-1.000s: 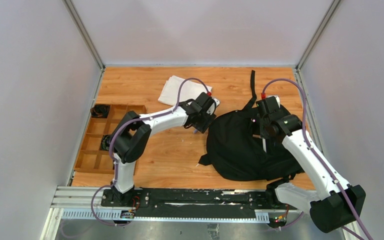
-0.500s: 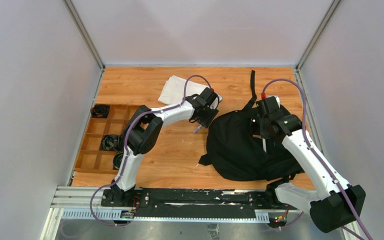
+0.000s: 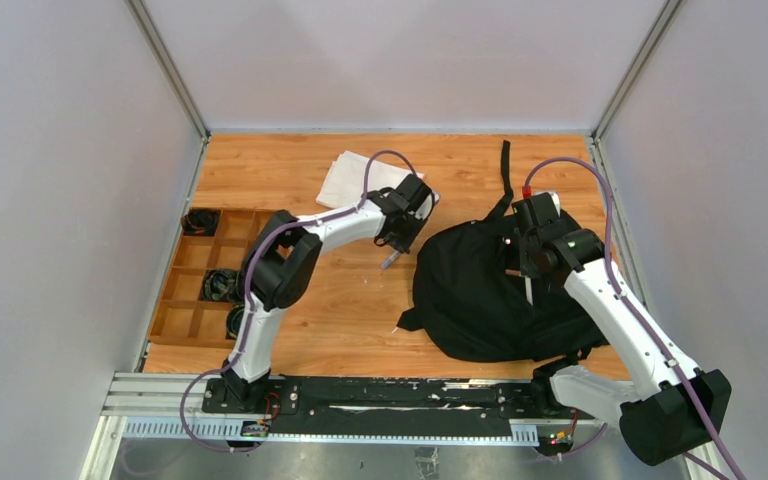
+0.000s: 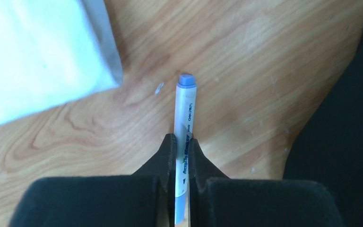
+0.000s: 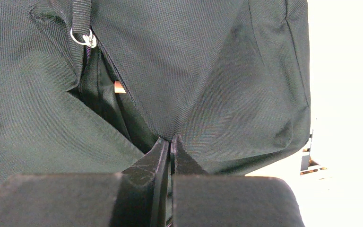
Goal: Pack the student bag
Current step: Pick up the stationery from the center of the board, then place the stationery in the student bag.
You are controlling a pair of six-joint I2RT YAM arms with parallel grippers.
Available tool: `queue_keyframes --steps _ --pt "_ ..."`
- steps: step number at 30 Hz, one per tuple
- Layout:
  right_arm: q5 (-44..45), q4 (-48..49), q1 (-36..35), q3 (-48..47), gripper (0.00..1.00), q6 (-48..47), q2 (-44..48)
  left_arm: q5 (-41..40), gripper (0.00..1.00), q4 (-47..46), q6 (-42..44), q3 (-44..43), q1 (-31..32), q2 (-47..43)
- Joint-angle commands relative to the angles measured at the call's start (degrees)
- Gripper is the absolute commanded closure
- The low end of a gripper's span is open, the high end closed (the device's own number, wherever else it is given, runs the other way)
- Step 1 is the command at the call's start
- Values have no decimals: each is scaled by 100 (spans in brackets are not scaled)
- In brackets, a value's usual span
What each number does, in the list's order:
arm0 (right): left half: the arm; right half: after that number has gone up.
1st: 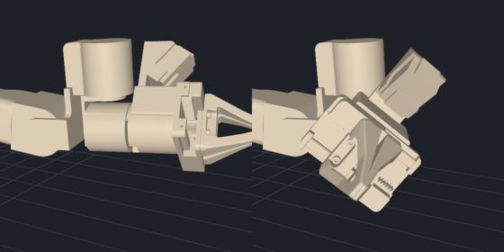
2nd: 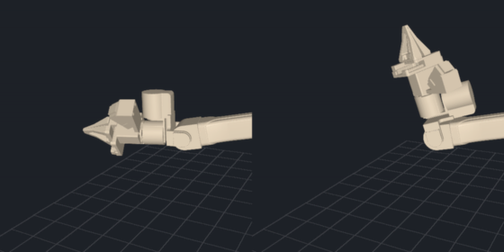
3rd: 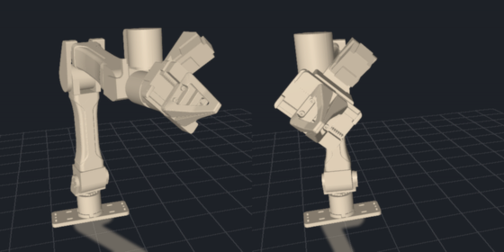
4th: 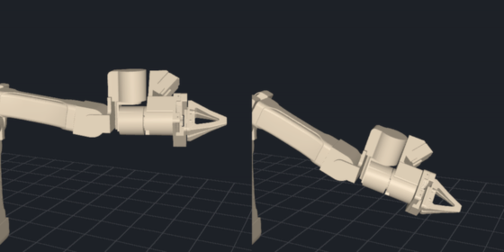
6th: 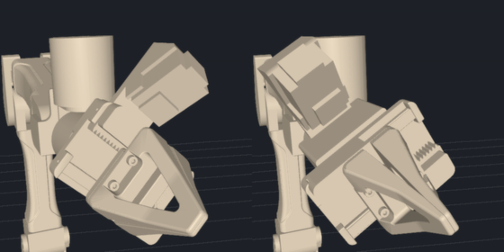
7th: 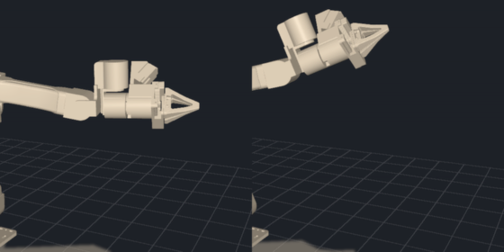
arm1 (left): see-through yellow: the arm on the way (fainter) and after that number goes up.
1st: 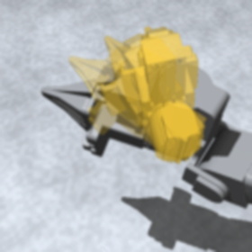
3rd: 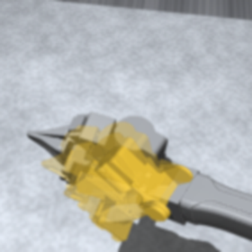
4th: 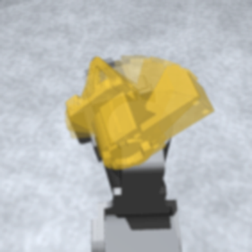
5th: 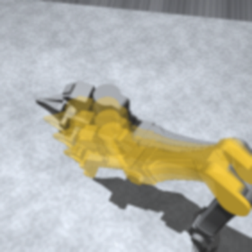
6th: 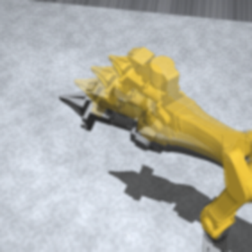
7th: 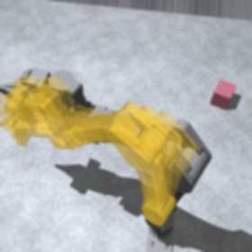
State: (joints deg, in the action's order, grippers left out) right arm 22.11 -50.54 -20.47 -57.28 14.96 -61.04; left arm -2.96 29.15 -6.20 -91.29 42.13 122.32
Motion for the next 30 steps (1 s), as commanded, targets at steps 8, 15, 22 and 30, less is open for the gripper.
queue_keyframes --steps 8,15,22,30 --pt "10 -114 61 -65 100 46 77 -374 100 857 -104 149 -38 -2210" --pt "-12 -96 60 -54 100 75 81 2005 100 293 -1112 807 27 -2979" --pt "-53 -45 61 -4 100 155 125 2992 100 -1586 -2808 1832 1187 -3104" --pt "-237 67 61 75 100 145 151 3358 100 -3098 -3927 1684 1831 -2361"
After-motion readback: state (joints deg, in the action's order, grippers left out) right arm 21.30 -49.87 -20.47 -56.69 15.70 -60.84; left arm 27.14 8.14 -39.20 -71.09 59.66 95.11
